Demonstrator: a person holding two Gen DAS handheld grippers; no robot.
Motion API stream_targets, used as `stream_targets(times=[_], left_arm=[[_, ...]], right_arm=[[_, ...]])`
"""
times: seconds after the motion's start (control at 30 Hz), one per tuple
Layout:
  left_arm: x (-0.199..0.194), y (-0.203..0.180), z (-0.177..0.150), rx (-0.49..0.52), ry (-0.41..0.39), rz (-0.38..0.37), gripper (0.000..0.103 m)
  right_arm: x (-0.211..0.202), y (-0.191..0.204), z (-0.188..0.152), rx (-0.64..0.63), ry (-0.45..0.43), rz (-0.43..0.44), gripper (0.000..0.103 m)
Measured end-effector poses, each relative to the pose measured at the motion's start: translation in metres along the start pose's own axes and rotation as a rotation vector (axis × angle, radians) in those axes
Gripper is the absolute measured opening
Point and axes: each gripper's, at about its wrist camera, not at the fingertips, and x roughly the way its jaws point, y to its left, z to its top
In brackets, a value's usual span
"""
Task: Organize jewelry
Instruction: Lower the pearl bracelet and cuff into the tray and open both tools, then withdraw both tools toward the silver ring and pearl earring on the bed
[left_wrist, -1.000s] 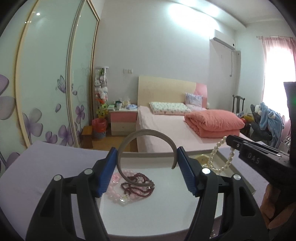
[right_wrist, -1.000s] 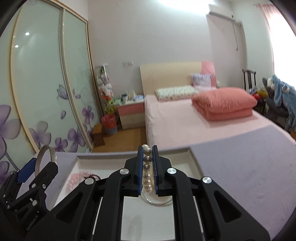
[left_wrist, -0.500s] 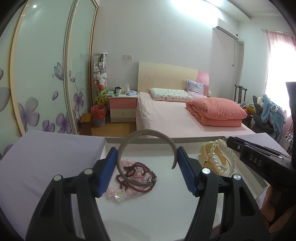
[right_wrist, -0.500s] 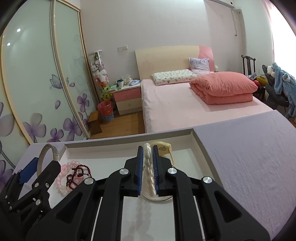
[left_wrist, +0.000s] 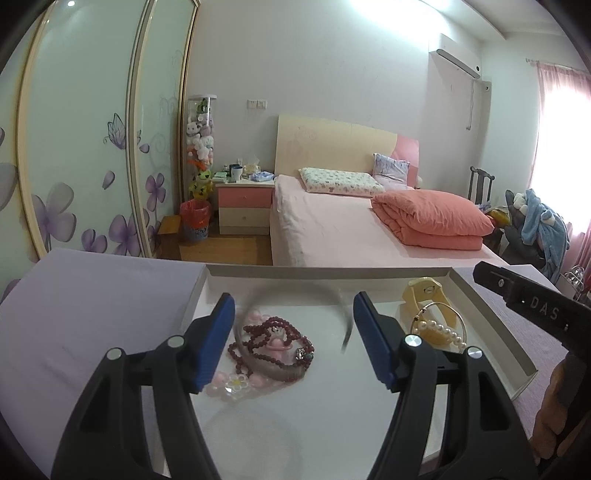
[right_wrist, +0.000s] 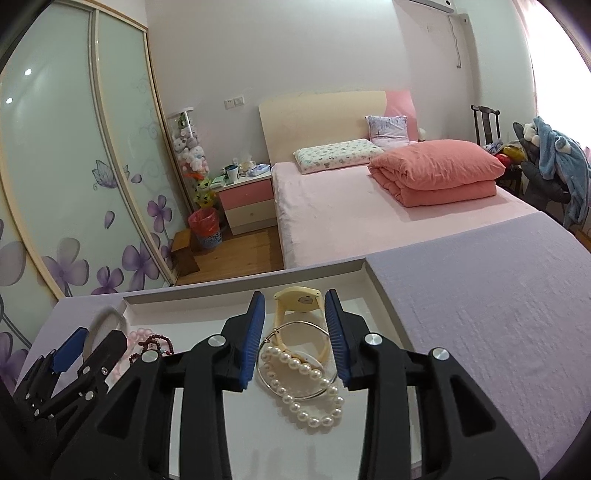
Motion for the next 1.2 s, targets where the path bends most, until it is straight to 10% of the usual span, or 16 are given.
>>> stream_targets(times=[1.2], left_arm=[[-0.173,0.031,-0.058,-0.078,-0.139,0.047,0.073]], right_arm=[[-0.120,-0.057,-0.080,-0.085,-0.022,-0.012,0.037]])
